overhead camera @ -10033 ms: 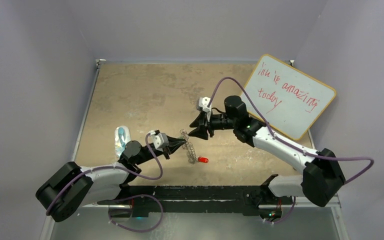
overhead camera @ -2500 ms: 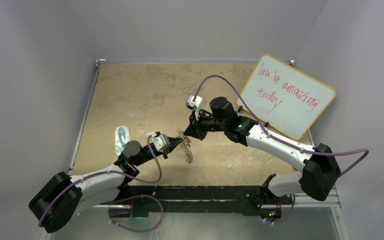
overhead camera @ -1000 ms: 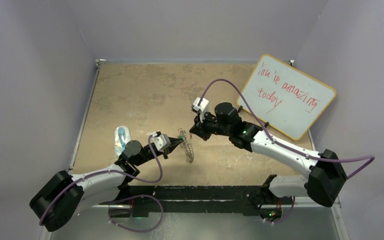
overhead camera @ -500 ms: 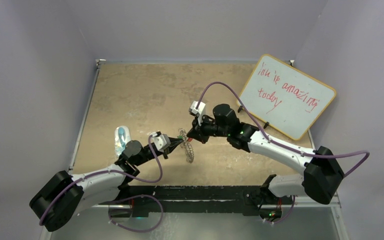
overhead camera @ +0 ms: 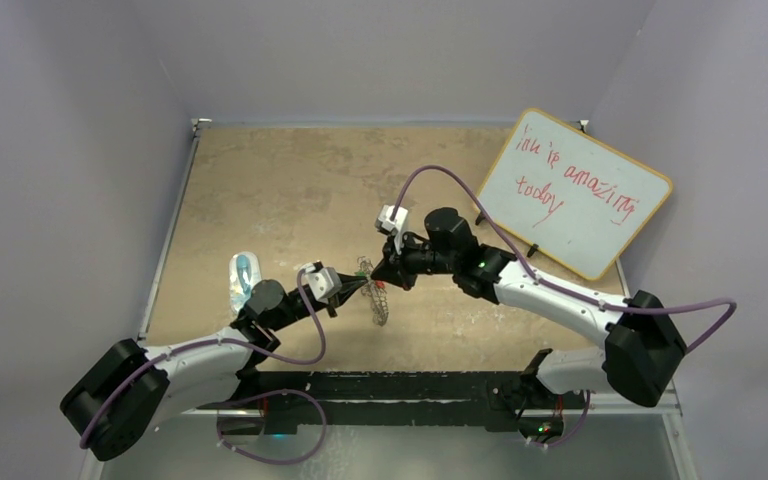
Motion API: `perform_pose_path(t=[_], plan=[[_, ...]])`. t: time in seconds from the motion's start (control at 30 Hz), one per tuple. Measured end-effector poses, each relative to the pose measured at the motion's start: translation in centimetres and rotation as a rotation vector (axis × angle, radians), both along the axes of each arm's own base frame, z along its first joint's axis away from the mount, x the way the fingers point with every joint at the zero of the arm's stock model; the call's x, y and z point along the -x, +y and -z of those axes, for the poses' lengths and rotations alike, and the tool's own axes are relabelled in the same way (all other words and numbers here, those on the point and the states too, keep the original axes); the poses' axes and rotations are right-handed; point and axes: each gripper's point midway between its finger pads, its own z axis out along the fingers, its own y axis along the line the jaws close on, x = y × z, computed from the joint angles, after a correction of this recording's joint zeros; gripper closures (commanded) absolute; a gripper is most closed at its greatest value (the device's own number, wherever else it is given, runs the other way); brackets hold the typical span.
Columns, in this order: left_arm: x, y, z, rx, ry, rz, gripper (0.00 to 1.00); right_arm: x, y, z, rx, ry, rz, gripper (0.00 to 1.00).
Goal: Put the keys on the keyring
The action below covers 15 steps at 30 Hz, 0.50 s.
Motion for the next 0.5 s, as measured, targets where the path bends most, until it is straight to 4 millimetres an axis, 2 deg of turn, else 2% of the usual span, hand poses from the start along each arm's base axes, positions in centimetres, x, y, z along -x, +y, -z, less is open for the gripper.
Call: perform_pose_path(t=[0.2,0.5], plan=[[0.00,-0.05,-0.02,0.000,-0.001,0.002,1.00,-0.08,0.20,0.87,0.016,0.016,-0.006,1.00],[0.02,-0.06,0.00,0.000,0.000,0.004,1.00,-0.27,0.42,0.36,0.007,0.008,-0.007,1.00]])
